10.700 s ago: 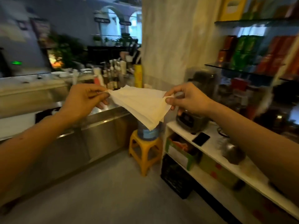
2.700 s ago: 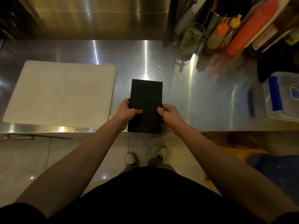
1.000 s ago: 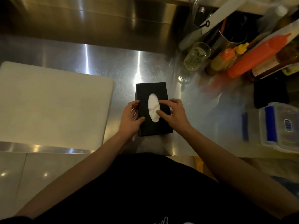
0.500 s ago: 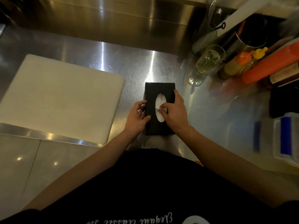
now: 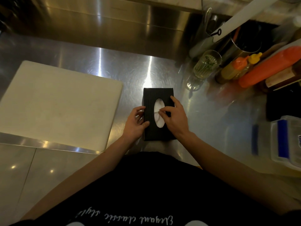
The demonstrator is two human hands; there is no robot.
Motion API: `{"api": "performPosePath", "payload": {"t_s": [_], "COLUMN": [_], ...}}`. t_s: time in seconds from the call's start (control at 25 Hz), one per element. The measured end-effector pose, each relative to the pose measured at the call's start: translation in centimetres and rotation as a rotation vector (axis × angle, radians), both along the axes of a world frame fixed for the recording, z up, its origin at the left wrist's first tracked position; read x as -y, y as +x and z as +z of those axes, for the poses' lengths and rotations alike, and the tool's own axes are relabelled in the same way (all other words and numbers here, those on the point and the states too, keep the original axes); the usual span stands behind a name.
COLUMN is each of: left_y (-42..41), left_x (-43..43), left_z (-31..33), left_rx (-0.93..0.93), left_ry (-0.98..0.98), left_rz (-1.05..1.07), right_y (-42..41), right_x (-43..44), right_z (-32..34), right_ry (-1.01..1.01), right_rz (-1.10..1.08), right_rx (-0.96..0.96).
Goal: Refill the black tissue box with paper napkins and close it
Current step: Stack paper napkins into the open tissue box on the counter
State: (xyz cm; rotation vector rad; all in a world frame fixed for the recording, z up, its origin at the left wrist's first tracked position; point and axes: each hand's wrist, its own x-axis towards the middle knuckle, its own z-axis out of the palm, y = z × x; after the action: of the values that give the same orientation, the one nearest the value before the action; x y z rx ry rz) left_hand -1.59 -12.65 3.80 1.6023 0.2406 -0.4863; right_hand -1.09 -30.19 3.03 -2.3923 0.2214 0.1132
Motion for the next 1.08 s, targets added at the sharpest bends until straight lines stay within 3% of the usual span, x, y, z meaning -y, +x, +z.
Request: {"api": "performPosePath", "payload": {"t_s": [1.08], "left_y": [1.2], "left_x": [-0.4], "left_z": [0.0], "left_rx": [-0.033], "left_ry": [0.152], "left_rz": [-0.135], "right_y": [-2.9], "right_x": [-0.2], "right_z": [2.5], "right_ry": [0.013], "right_rz": [-0.009], "right_rx": [0.17]}}
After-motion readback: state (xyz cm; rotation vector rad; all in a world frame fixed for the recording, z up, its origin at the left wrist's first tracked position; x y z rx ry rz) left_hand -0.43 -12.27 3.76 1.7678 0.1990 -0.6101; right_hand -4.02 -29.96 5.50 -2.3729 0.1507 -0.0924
